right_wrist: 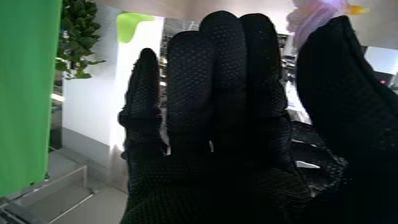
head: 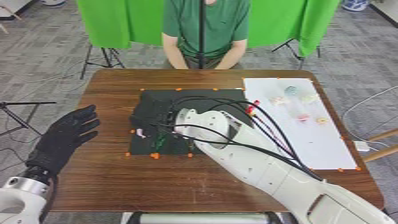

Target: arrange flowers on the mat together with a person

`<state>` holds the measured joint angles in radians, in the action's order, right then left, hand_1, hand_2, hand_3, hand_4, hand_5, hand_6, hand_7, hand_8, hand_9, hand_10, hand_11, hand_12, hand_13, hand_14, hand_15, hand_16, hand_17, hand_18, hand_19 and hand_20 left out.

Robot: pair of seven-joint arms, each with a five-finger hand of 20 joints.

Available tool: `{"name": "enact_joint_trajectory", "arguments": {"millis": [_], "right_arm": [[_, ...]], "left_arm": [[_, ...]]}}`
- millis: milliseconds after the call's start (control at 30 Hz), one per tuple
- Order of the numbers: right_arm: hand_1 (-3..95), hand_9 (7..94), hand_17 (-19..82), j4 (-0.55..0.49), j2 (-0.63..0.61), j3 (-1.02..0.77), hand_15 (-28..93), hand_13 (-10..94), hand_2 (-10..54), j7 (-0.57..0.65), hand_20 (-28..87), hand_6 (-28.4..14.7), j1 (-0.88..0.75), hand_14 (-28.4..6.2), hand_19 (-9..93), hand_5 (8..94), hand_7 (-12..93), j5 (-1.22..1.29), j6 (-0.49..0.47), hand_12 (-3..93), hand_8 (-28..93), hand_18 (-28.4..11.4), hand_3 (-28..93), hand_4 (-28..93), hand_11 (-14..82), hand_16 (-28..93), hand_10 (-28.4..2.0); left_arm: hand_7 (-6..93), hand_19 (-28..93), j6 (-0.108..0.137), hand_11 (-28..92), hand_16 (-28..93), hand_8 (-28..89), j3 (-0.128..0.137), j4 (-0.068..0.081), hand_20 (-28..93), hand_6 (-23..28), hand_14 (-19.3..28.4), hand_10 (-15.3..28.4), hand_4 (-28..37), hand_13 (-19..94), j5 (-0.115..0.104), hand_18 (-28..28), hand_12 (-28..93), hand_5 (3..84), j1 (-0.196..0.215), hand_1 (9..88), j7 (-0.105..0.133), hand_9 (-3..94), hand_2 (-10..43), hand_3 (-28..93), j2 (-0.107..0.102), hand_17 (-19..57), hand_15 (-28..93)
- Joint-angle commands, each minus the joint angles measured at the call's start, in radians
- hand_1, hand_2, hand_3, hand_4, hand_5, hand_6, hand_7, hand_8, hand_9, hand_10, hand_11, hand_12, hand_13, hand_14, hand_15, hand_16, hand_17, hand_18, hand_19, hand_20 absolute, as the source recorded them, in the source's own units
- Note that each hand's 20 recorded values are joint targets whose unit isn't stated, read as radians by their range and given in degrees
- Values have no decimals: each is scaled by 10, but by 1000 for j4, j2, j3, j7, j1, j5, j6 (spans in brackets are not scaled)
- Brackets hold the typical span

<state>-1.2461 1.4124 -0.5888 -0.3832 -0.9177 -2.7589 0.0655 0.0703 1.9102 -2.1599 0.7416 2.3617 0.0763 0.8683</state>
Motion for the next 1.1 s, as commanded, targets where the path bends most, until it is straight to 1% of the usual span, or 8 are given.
{"name": "enact_joint_trajectory", "arguments": {"millis": [33, 133, 267, 333, 533, 700, 967, 1100], "right_arm": [[359, 650, 192, -9, 7, -18, 673, 537, -95, -5, 437, 27, -2, -68, 605, 602, 457, -12, -3, 344, -11, -155, 802, -283, 367, 278, -74], [343, 642, 191, -7, 5, -17, 673, 535, -95, 3, 437, 29, 1, -69, 604, 601, 438, -1, -5, 314, -15, -156, 806, -283, 387, 276, -77], [360, 627, 187, -7, 1, -11, 675, 530, -95, 10, 440, 37, 6, -72, 603, 609, 408, 7, -2, 294, -164, -159, 722, -283, 395, 273, -80], [369, 625, 187, -7, 1, -11, 675, 529, -95, 12, 440, 37, 7, -73, 603, 606, 411, -1, -1, 293, -181, -160, 705, -283, 394, 273, -82], [311, 623, 186, -3, 3, -11, 673, 527, -95, 16, 438, 39, 7, -71, 602, 600, 414, 0, 11, 288, -187, -159, 799, -283, 398, 270, -79], [303, 622, 186, -21, -2, -14, 673, 527, -95, 8, 438, 39, 12, -71, 601, 600, 416, 16, -15, 291, -187, -159, 817, -283, 400, 269, -79], [258, 550, 169, -179, -53, -109, 650, 475, -95, 37, 430, 24, -42, -82, 585, 529, 394, 171, -113, 289, -180, -165, 835, -283, 382, 253, -95], [254, 509, 155, -285, -115, -228, 530, 449, -37, 40, 398, 12, -108, -77, 543, 484, 347, 294, -167, 261, -162, -168, 847, -283, 299, 214, -107]], "left_arm": [[248, 427, 2, 230, 31, -130, 0, 6, 114, 8, 97, 75, -283, 224, 4, 188, 182, 333, 6, 237, -8, 252, -95, 810, 4, -52, 269], [244, 429, 1, 228, 30, -126, -2, 7, 112, 9, 98, 76, -283, 224, 4, 189, 182, 333, 7, 238, -6, 253, -95, 810, 4, -53, 271], [242, 431, 4, 225, 29, -124, 0, 6, 109, 10, 99, 78, -283, 224, 3, 190, 183, 334, 10, 235, -5, 254, -95, 813, 6, -54, 274], [240, 433, 3, 223, 26, -124, -2, 7, 108, 12, 103, 80, -283, 225, 4, 191, 182, 333, 6, 241, -6, 257, -92, 804, 4, -55, 276], [218, 444, 1, 211, 20, -114, -1, 8, 105, 26, 120, 93, -283, 232, 4, 202, 176, 334, 5, 261, -7, 269, -57, 762, 6, -59, 285], [218, 445, 4, 211, 18, -111, -1, 6, 100, 24, 119, 91, -283, 231, 4, 201, 179, 333, 7, 255, -5, 267, -67, 774, 6, -58, 286], [196, 454, 3, 201, 13, -104, 7, 1, 96, 37, 138, 102, -280, 237, 6, 210, 174, 328, 23, 275, -3, 273, -27, 727, 29, -62, 289], [182, 463, 5, 197, 10, -96, 15, -10, 92, 47, 154, 118, -256, 247, 10, 218, 176, 332, 43, 292, 3, 289, -1, 683, 52, -64, 303]]}}
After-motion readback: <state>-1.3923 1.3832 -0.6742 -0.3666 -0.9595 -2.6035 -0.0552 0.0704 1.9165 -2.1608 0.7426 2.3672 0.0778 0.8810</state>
